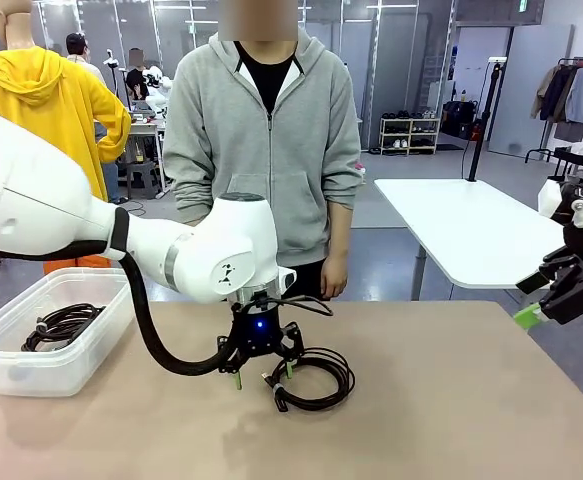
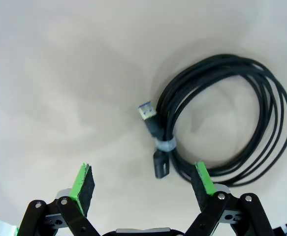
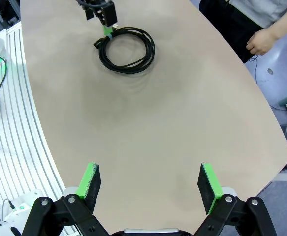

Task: Organize and store the cables.
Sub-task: Place the USB Extension Cable into the Organizing box.

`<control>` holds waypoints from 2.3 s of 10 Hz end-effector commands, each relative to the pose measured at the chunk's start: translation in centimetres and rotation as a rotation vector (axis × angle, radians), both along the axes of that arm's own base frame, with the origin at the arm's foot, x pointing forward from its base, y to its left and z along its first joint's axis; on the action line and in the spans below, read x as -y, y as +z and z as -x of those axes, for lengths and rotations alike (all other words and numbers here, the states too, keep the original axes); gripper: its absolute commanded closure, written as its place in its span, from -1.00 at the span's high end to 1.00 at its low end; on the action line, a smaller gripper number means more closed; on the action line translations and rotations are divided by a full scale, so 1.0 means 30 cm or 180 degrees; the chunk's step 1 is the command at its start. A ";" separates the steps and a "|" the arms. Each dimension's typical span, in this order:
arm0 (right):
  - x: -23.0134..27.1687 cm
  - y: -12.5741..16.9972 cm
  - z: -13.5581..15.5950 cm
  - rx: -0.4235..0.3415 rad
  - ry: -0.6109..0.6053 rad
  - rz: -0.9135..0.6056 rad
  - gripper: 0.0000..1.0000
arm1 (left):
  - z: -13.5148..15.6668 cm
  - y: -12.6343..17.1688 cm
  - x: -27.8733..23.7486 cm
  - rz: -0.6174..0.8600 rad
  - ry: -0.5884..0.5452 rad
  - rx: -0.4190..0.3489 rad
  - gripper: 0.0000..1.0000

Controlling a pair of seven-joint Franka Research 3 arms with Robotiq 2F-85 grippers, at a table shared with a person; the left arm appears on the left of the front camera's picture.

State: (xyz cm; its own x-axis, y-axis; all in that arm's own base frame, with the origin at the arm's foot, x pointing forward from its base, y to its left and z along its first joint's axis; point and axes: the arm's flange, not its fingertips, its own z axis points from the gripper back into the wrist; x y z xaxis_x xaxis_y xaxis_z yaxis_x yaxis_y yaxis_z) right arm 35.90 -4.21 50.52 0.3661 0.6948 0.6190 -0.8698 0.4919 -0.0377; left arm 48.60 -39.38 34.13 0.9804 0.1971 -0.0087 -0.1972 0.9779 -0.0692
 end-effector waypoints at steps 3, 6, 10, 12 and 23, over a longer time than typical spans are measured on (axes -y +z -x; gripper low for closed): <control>-0.009 0.013 -0.006 -0.0068 -0.0072 -0.0041 1.00 | -0.079 -0.041 0.088 -0.0070 0.0113 -0.0182 1.00; -0.009 0.013 -0.006 -0.0068 -0.0072 -0.0041 1.00 | -0.098 -0.091 0.107 -0.0156 0.0122 -0.0257 1.00; -0.009 0.013 -0.006 -0.0068 -0.0072 -0.0041 1.00 | -0.084 -0.097 0.116 -0.0229 0.0201 -0.0281 -0.55; -0.009 0.013 -0.006 -0.0068 -0.0072 -0.0041 1.00 | -0.058 -0.085 0.119 -0.0243 0.0288 -0.0298 -1.00; -0.009 0.013 -0.006 -0.0068 -0.0072 -0.0041 1.00 | -0.064 0.296 0.076 -0.0582 -0.0910 0.0199 -0.93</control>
